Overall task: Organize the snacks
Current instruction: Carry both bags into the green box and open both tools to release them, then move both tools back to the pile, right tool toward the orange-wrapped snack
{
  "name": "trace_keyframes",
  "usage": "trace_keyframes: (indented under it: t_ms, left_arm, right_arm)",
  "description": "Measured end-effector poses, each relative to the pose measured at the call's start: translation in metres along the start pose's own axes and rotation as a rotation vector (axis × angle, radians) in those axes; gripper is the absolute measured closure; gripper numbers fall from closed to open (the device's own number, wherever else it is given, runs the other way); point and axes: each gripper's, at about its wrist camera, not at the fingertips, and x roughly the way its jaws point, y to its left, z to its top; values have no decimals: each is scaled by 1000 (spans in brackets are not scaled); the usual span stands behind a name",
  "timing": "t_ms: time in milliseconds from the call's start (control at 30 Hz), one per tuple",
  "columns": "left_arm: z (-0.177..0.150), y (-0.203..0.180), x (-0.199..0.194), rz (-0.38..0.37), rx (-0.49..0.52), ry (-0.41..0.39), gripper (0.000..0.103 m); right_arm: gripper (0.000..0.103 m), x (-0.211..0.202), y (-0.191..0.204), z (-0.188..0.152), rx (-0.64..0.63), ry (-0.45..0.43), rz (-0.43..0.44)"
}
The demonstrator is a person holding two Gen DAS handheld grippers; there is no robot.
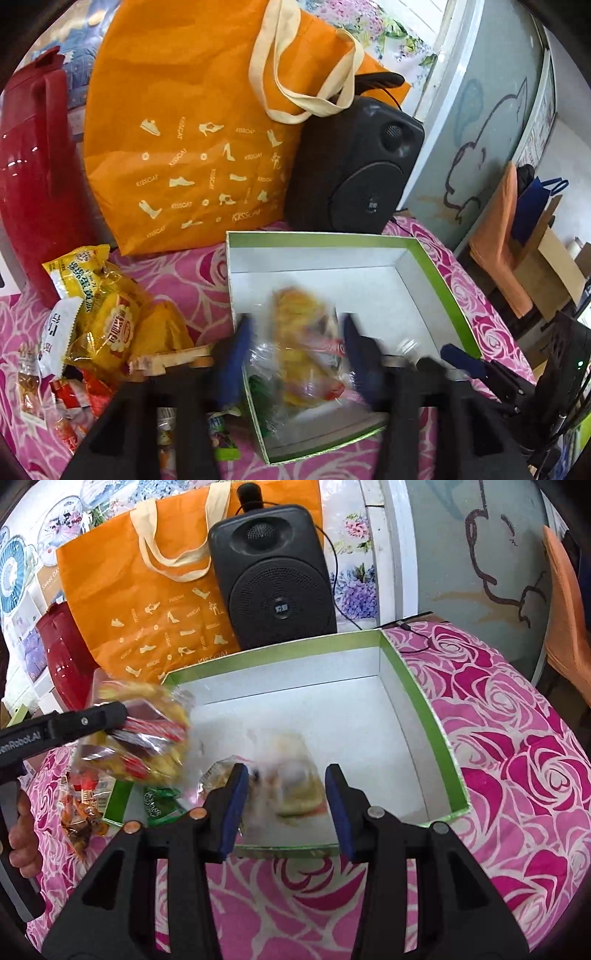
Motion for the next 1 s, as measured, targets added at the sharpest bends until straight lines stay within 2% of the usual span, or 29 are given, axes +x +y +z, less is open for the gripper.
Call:
trace_keyframes:
  t_ms: [33,67,167,433,733,900,1000]
  left_arm:
    - [0,0,-1,30,1,-8,5]
    - [-1,-1,-5,56,14,-35,4]
    - [-1,-4,-8,85,60,-44,4]
    - [-5,-3,-24,96,58,-49,4]
    - [-11,-4,-67,101,67,-88,4]
    - [-26,12,-100,118,55,-105,4]
    - [-44,29,-114,175,51,-94,4]
  right_arm:
    - [12,3,1,-1,-3,12,3]
    - [2,4,2,-3,-5,11,9]
    - [1,3,6,-7,-23,4,11]
    - [1,-9,17,-7,-33,3,9]
    - [1,-37,40,-6,-55,-28,26]
    - [1,-59,63,-19,-84,-44,97]
    - [1,-68,78,-32,-104,-49,137]
